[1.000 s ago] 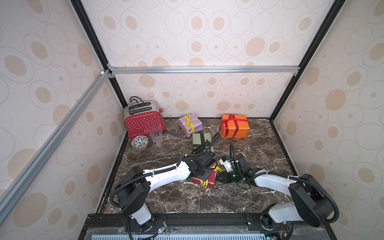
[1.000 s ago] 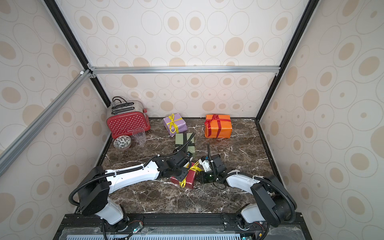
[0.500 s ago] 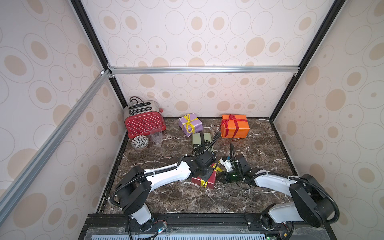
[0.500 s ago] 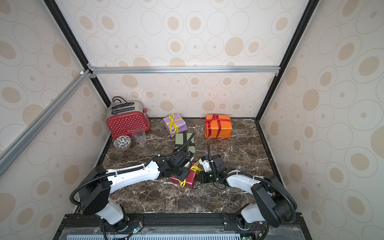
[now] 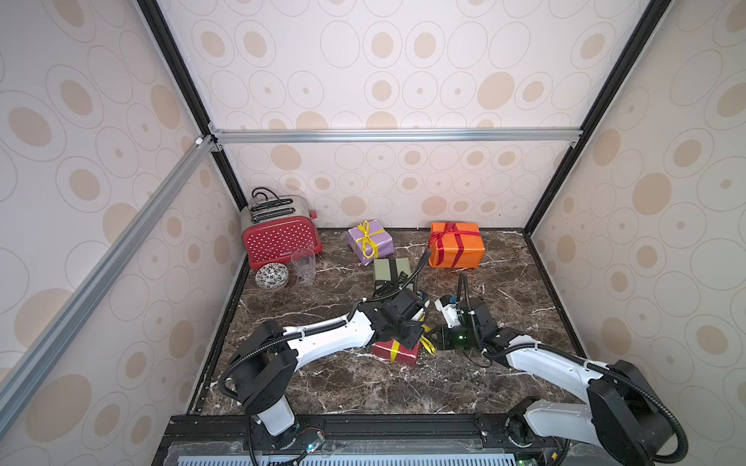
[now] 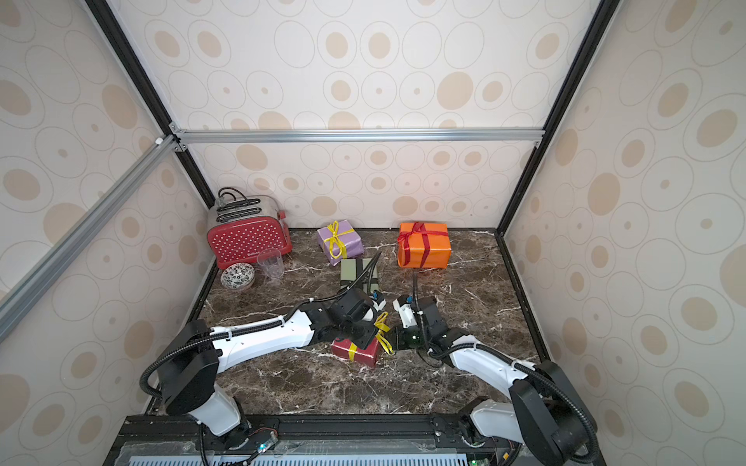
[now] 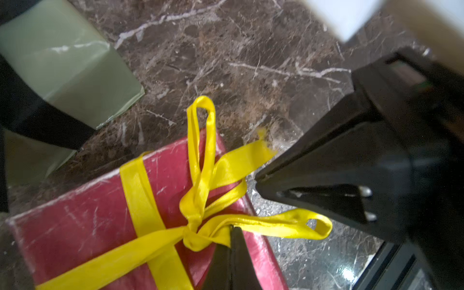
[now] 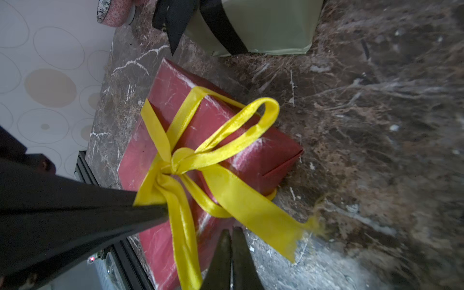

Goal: Untie the ribbon bows on the gift boxes
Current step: Untie the ribbon from the gift box.

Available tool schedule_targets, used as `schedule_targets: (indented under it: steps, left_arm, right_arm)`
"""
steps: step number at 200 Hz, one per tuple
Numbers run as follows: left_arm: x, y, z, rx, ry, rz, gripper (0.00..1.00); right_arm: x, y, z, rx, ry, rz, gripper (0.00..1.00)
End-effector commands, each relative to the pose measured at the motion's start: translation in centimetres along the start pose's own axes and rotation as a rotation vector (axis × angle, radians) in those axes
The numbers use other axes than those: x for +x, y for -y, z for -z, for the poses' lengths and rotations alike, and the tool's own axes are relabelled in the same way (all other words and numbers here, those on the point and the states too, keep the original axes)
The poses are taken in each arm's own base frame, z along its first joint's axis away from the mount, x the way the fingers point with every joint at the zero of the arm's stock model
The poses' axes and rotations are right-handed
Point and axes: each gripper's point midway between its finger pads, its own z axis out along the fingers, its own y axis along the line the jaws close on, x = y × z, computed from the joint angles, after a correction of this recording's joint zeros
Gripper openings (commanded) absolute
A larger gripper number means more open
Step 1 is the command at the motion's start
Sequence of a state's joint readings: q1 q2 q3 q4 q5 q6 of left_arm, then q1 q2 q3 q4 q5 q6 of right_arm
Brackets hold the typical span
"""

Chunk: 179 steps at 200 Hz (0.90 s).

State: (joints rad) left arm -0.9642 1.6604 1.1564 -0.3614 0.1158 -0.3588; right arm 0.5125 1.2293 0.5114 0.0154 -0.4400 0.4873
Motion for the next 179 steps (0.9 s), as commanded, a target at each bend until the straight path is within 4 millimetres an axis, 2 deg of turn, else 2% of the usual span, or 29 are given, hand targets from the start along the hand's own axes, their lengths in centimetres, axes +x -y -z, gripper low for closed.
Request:
schedule_targets:
  steps: [1,42,82,179]
  left_arm:
    - [-2.7,2.6,0.4,0.08,0.061,0.003,0.0]
    - [-4.2,3.5,0.8,0.105,0.089,-0.003,0.0]
    - [-4.7,2.5,2.0,0.043,0.109,-0.011,0.0]
    - [-2.1,-2.0,4.2,-0.191,0.059,-0.043,0.0]
  right_arm:
    - [0.3,0.0,0.5,-0.021,0.004,-0.027,0.07]
    - [-0.1,-0.2,1.1,-0.044,0.03,-0.034,0.06]
    - [-0.1,-0.1,1.1,-0.042,0.028,-0.038,0.06]
    - [-0.5,0.8,1.6,-0.006,0.059,-0.066,0.07]
